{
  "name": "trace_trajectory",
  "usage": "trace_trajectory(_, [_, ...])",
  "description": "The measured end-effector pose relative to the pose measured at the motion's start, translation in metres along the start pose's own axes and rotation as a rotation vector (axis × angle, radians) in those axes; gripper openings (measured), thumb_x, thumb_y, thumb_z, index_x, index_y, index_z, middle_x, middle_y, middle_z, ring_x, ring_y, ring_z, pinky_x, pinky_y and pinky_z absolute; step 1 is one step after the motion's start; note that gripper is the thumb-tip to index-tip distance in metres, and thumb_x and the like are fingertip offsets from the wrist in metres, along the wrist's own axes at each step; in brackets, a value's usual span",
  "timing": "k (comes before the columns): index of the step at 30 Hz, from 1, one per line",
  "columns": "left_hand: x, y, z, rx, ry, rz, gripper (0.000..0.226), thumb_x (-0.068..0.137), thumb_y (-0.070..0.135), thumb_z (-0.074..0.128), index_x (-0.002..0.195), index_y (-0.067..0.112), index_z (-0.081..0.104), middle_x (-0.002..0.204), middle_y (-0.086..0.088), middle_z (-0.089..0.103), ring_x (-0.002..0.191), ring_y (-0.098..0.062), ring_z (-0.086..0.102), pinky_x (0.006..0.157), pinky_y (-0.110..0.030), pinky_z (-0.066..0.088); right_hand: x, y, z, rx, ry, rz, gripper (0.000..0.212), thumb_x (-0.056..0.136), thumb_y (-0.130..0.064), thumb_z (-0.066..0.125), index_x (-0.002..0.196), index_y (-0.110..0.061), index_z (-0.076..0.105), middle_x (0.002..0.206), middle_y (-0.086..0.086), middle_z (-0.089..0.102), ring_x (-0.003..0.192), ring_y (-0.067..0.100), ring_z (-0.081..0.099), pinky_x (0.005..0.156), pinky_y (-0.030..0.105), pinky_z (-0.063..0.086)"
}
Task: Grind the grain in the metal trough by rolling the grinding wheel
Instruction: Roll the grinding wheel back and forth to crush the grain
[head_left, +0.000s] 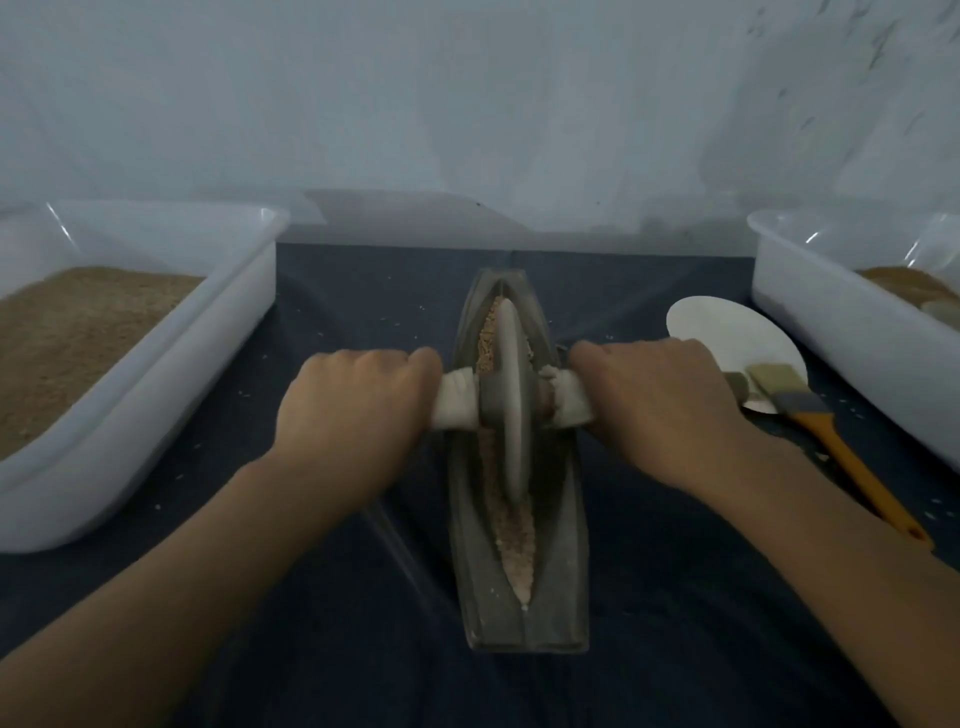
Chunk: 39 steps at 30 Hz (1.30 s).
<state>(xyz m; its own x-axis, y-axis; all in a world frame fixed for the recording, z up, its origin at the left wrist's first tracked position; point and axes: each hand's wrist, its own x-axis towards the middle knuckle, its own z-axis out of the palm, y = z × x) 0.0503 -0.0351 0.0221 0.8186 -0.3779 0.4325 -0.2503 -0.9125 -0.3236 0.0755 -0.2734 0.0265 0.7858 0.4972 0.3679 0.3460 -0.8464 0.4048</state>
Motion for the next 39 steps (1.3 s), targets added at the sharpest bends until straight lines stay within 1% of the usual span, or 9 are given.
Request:
trace_trajectory(2, [0.018,-0.004,0.018,0.044,0.013,-0.039,0.041,0.068,0.020,0.074,0.071,0.020,0.033,0.058,0.002,0.047,0.044,-0.020,0.033,0.046,-0.026,0.015,0.021,0.007,0.015,0.034,0.022,0.013,0.038,0.076,-0.031,0.069,0.079,-0.024,0.033,0.067,-0.003,0.056,0.055,0.024,0.052,0.051,0.030,0.027])
trace_trajectory(6, [0.049,-0.011,0.036,0.055,0.018,-0.083,0.030,0.078,0.022,0.064,0.075,0.020,0.034,0.060,0.005,0.035,0.046,-0.019,0.029,0.045,-0.026,0.011,0.051,0.020,0.032,0.077,0.072,0.012,0.041,0.074,-0.028,0.071,0.077,-0.022,0.030,0.066,0.001,0.057,0.051,0.022,0.031,0.050,0.031,0.021])
trace_trajectory(11, [0.049,-0.009,0.025,0.030,-0.060,-0.067,0.029,0.082,0.026,0.061,0.078,0.022,0.033,0.061,0.007,0.029,0.051,-0.018,0.031,0.048,-0.031,0.020,0.040,0.014,0.018,0.125,-0.041,0.062,0.033,0.081,-0.032,0.065,0.081,-0.023,0.033,0.077,0.002,0.060,0.057,0.024,0.038,0.054,0.033,0.025])
trace_trajectory(14, [0.020,-0.006,0.007,-0.024,-0.119,-0.022,0.038,0.077,0.035,0.065,0.076,0.028,0.027,0.060,0.008,0.026,0.053,-0.016,0.032,0.049,-0.030,0.023,0.005,0.005,-0.003,0.095,-0.058,-0.010,0.030,0.075,-0.034,0.070,0.088,-0.023,0.045,0.078,0.000,0.062,0.063,0.025,0.056,0.054,0.032,0.028])
trace_trajectory(19, [-0.023,-0.002,-0.021,-0.070,-0.086,0.042,0.063,0.047,0.027,0.085,0.070,0.027,0.026,0.055,0.013,0.021,0.043,-0.010,0.019,0.047,-0.020,0.003,-0.029,-0.003,-0.022,0.065,0.084,-0.058,0.051,0.041,-0.013,0.088,0.072,-0.016,0.048,0.053,0.000,0.052,0.037,0.025,0.047,0.043,0.025,0.020])
trace_trajectory(26, [0.027,-0.001,0.015,0.076,-0.007,-0.067,0.033,0.078,0.024,0.064,0.077,0.021,0.032,0.064,0.005,0.043,0.052,-0.020,0.037,0.046,-0.029,0.014,0.026,0.012,0.021,0.141,-0.055,0.039,0.035,0.078,-0.042,0.066,0.079,-0.028,0.033,0.062,-0.006,0.044,0.055,0.020,0.037,0.055,0.031,0.027])
trace_trajectory(30, [0.055,-0.012,0.034,0.011,-0.010,-0.096,0.028,0.081,0.023,0.062,0.078,0.020,0.035,0.074,-0.003,0.058,0.063,-0.030,0.057,0.051,-0.033,0.026,0.052,0.019,0.035,0.058,0.064,0.036,0.031,0.074,-0.032,0.071,0.077,-0.021,0.042,0.065,0.006,0.056,0.052,0.025,0.042,0.051,0.031,0.023])
trace_trajectory(36, [0.038,-0.008,0.020,-0.049,-0.071,-0.072,0.026,0.081,0.027,0.059,0.080,0.025,0.033,0.081,-0.003,0.060,0.069,-0.030,0.057,0.056,-0.034,0.029,0.032,0.007,0.010,0.062,0.012,0.047,0.024,0.079,-0.031,0.065,0.087,-0.022,0.044,0.082,0.005,0.064,0.069,0.030,0.059,0.055,0.033,0.027])
trace_trajectory(39, [0.014,-0.003,0.003,-0.057,-0.126,-0.027,0.037,0.077,0.030,0.064,0.077,0.029,0.027,0.065,0.007,0.040,0.053,-0.016,0.037,0.051,-0.030,0.025,-0.002,0.001,-0.005,0.101,-0.055,0.013,0.029,0.078,-0.039,0.066,0.086,-0.029,0.040,0.081,-0.002,0.063,0.064,0.021,0.056,0.055,0.031,0.027])
